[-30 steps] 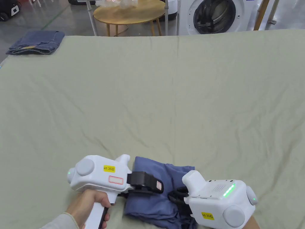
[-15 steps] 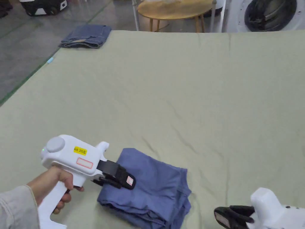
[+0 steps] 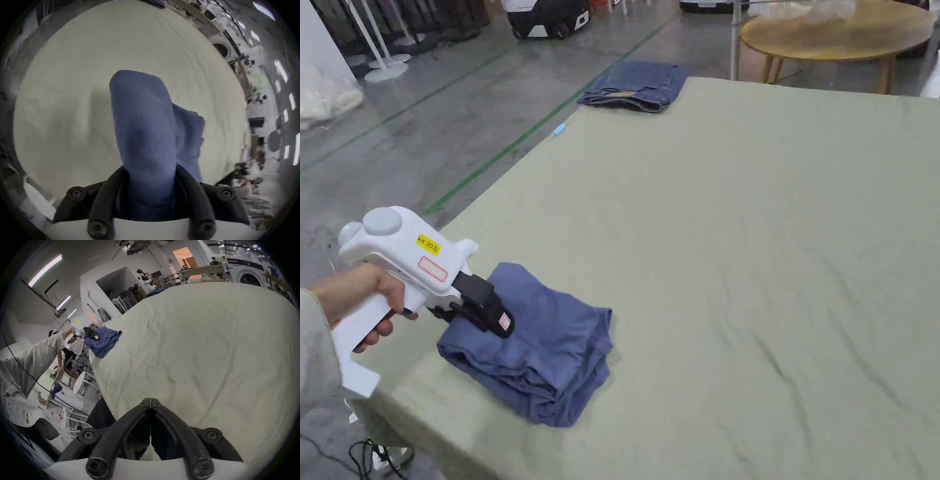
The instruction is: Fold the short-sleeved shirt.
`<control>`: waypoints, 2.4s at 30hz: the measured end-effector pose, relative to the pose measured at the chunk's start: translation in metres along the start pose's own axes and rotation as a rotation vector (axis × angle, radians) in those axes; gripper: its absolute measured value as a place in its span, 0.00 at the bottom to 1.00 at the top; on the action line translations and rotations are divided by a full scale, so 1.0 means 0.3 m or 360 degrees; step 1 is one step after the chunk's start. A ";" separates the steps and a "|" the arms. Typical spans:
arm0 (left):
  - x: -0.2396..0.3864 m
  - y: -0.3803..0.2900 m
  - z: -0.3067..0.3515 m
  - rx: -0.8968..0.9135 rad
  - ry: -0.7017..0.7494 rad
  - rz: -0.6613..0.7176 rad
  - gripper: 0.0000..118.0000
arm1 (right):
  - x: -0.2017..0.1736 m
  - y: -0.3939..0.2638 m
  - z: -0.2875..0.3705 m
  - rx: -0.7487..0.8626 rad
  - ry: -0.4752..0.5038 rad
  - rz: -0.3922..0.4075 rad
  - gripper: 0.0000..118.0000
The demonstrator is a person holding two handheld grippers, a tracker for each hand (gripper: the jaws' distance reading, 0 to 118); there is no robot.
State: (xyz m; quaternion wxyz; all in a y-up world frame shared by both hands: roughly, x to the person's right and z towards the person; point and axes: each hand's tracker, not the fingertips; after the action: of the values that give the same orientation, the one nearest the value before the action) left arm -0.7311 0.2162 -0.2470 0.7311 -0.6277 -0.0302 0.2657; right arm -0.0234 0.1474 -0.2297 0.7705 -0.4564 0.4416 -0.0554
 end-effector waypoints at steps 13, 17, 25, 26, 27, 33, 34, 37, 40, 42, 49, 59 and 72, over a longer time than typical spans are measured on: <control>0.668 -0.151 0.257 0.0993 0.1097 -0.1018 0.00 | 0.004 0.136 0.247 0.0358 -0.0224 -0.0022 0.00; 1.016 -0.325 0.242 0.1695 0.0910 -0.1199 0.00 | -0.028 0.232 0.411 0.0596 -0.0611 -0.0011 0.00; 1.569 -0.649 0.132 0.2082 0.0297 -0.1088 0.00 | -0.164 0.308 0.821 0.1157 -0.1009 0.0066 0.00; 1.605 -0.670 0.125 0.2095 0.0264 -0.1035 0.00 | -0.173 0.310 0.863 0.1204 -0.1082 0.0077 0.00; 1.627 -0.686 0.120 0.2119 0.0195 -0.0988 0.00 | -0.183 0.311 0.902 0.1238 -0.1157 0.0088 0.00; 1.737 -0.764 0.032 0.2081 0.0074 -0.0871 0.00 | -0.199 0.292 1.049 0.1401 -0.1414 0.0161 0.00; 1.745 -0.780 0.023 0.2073 0.0080 -0.0869 0.00 | -0.196 0.292 1.059 0.1411 -0.1435 0.0151 0.00; 1.756 -0.785 0.002 0.2047 0.0047 -0.0838 0.00 | -0.185 0.292 1.086 0.1411 -0.1450 0.0140 0.00; 1.771 -0.823 0.007 0.2055 0.0101 -0.0864 0.00 | -0.158 0.300 1.070 0.1409 -0.1457 0.0165 0.00; 1.774 -0.805 0.010 0.2064 0.0111 -0.0873 0.00 | -0.155 0.306 1.063 0.1394 -0.1435 0.0163 0.00; 1.766 -0.793 0.041 0.2088 0.0181 -0.0922 0.00 | -0.164 0.321 1.039 0.1383 -0.1408 0.0158 0.00; 1.749 -0.769 0.037 0.2094 0.0191 -0.0913 0.00 | -0.159 0.345 1.025 0.1384 -0.1380 0.0147 0.00; 1.723 -0.669 0.044 0.2023 -0.0336 -0.0952 1.00 | -0.108 0.372 1.000 0.1418 -0.1396 0.0132 1.00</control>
State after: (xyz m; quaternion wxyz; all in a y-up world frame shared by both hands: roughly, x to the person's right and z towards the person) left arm -0.2228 0.4343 -0.2065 0.9906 -0.0152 -0.1109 0.0792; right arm 0.1408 0.4239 -0.2352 0.9978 -0.0542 0.0361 -0.0116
